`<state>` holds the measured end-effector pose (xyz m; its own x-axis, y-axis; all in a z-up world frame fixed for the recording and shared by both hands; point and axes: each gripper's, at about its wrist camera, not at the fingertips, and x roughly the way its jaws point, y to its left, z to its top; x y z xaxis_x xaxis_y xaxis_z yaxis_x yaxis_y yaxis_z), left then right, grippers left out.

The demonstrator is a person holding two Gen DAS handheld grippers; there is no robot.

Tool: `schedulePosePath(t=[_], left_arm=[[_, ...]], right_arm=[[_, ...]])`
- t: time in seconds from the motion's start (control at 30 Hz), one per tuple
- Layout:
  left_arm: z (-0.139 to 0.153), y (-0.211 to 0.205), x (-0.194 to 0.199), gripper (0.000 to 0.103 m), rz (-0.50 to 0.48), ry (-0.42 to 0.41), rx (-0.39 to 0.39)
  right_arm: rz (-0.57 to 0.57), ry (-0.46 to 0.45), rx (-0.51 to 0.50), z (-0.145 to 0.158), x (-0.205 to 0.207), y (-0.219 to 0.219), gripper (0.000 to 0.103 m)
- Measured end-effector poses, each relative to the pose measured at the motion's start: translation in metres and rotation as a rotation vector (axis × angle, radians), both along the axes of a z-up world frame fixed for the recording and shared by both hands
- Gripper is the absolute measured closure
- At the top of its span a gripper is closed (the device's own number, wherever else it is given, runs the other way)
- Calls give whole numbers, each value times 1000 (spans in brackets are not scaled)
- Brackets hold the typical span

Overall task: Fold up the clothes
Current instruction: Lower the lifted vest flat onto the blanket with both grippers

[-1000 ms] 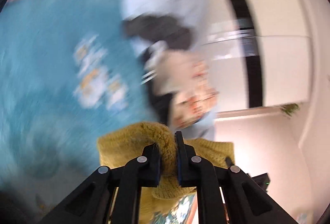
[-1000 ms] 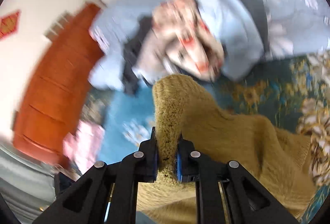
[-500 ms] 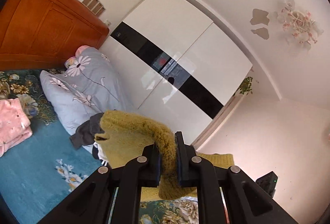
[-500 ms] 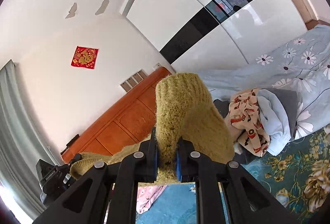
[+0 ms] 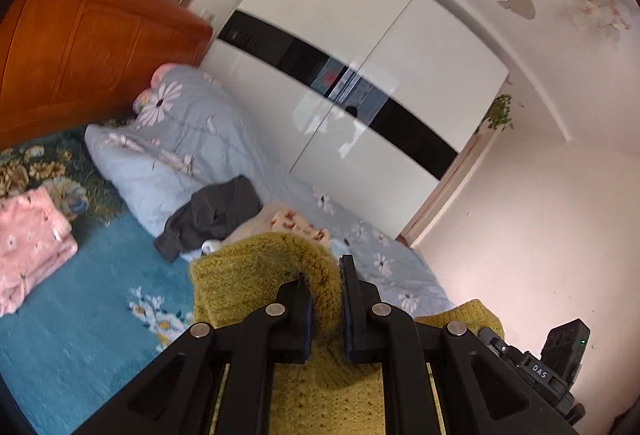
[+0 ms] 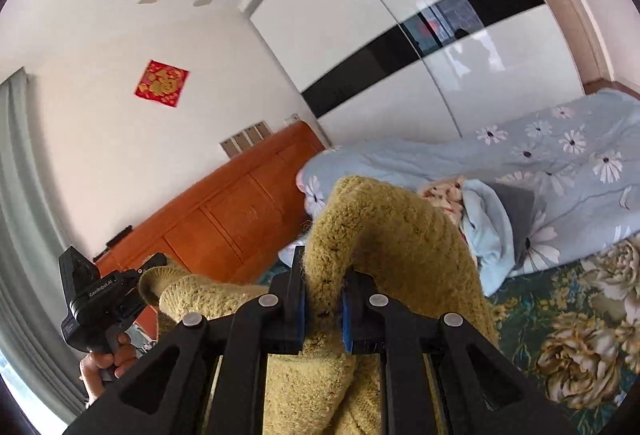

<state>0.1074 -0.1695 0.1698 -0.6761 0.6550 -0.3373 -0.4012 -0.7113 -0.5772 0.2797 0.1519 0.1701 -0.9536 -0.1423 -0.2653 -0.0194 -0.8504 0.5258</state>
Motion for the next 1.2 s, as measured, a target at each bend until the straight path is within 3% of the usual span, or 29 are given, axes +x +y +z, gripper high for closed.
schedulePosePath(t=[0.17,0.3,0.6,0.7,1.03,1.2], left_arm=[[-108,25,-40,91,29,-272,-62],[-163,41,-56,91,48,-393,-143],[-209,55,-88,91,61,-510,-149],[-222,58,-99,91,62,-544,-147],[-306,50,-35,91,49,-707,-113],[-341,50,-9,91,28,-769,-133]], right_arm=[[-50,-234,-91,-88,-49,25,89],[-74,-397,-168,-160,-83,41,89],[-107,-450,-245,-206,-121,62,89],[-124,-487,-268,-222,-114,68,89],[-78,-700,-275,-297,-76,64,83],[-65,-790,-206,-304,-56,60,73]])
